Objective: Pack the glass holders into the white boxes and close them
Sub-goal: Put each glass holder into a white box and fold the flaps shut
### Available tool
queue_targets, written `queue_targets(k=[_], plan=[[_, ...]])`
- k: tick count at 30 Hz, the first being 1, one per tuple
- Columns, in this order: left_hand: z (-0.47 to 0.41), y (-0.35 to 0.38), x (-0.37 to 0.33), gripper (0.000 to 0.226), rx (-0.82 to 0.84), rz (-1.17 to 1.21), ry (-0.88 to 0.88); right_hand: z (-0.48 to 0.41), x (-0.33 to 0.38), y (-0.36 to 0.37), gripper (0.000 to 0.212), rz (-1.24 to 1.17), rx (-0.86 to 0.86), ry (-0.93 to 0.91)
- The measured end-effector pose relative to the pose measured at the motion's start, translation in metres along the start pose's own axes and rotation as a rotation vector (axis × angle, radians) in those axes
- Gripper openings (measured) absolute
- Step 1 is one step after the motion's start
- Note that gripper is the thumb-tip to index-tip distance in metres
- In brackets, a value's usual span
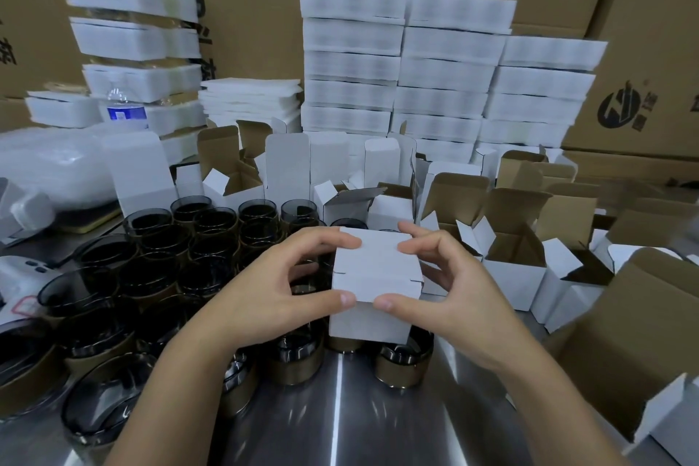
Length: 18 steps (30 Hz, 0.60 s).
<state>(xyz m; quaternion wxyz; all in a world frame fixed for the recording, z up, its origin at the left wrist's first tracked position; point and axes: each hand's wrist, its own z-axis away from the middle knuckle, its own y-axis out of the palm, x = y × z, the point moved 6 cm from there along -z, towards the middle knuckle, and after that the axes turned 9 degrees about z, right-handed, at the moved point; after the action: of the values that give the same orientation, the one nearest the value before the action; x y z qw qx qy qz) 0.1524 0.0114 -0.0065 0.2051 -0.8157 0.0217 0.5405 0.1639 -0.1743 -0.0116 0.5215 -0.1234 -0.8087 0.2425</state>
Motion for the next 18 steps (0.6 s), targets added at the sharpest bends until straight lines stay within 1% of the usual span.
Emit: queue_targets(k=[6, 9, 12, 18], plan=[[-0.002, -0.001, -0.002, 0.039, -0.036, 0.028, 0.030, 0.000, 0.005, -0.002, 0.057, -0.074, -0.099, -0.038], [-0.003, -0.002, -0.001, 0.037, -0.042, 0.026, 0.031, 0.000, 0.007, 0.001, 0.051, -0.118, -0.102, -0.031], [-0.003, -0.002, -0.001, 0.036, -0.047, 0.027, 0.037, 0.000, 0.008, 0.002, 0.044, -0.113, -0.104, -0.029], [-0.004, 0.000, -0.001, 0.036, -0.026, 0.022, 0.033, 0.003, 0.016, 0.004, 0.037, -0.072, -0.082, -0.096]])
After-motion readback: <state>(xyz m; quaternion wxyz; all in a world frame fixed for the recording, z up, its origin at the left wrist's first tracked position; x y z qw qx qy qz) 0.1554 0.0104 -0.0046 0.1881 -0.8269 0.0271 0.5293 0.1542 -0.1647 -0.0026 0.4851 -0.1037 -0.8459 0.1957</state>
